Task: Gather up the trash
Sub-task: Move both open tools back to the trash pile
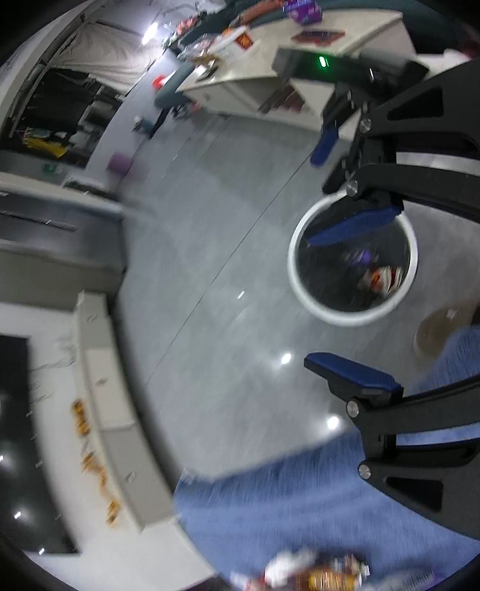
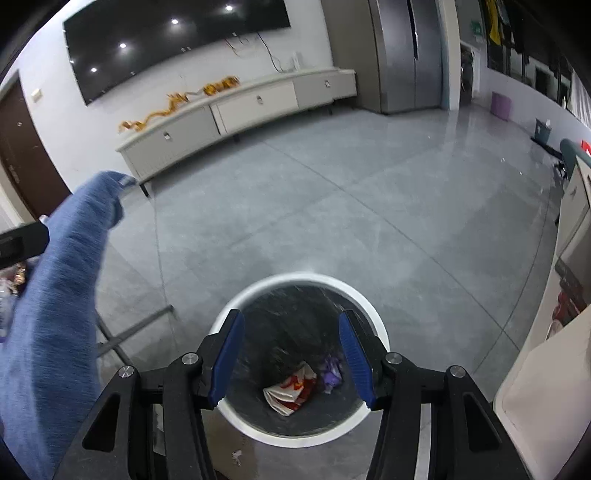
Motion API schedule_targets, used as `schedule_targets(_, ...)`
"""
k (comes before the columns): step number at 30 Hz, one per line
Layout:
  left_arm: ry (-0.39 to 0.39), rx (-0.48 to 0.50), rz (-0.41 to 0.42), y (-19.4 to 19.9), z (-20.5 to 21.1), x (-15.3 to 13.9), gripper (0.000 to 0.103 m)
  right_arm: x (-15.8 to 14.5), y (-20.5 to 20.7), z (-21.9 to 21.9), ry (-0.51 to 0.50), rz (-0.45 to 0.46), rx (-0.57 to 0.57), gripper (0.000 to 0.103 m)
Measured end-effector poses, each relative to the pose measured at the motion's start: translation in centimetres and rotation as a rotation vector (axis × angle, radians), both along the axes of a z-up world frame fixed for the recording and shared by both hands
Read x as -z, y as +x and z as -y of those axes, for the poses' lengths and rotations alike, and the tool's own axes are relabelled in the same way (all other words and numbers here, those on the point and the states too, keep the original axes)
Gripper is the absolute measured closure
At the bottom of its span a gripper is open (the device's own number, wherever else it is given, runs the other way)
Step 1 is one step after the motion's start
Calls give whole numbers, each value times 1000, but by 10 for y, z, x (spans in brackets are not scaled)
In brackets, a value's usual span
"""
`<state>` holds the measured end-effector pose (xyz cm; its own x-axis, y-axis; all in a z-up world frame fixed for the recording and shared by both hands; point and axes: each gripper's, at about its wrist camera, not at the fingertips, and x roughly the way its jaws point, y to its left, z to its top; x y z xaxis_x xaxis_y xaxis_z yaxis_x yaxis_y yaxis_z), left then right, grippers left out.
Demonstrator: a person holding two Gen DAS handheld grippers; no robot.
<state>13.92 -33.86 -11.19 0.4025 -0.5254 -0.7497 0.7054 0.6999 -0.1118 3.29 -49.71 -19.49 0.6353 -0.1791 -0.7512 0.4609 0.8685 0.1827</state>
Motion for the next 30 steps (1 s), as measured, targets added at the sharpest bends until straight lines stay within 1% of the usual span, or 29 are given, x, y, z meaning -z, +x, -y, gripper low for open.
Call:
schedule_targets(4,-1,-92,120,-8,-44,-20,44,-30,1,-25,-30,59,-39,48)
schedule_targets(9,-4,-193,225,-17,-93,-39,44,-65,3,-62,-68,131,-109,44)
schedule_targets(12,-5,-252,287,-21,-125,-49,44,-81,4,-80,-87,163,-145,40)
schedule_targets(18,-32,-325,352,-29,-172,-66,44,-111,8,-114,-130,221,-205,34)
schedule_targets(22,-44,-360,388,-34,-198,-76,44,-125,12,-137,-153,245,-239,33)
schedule_targets(30,-53,-415,436,-49,-231,-86,44,-141,11,-171,-184,273,-288,33)
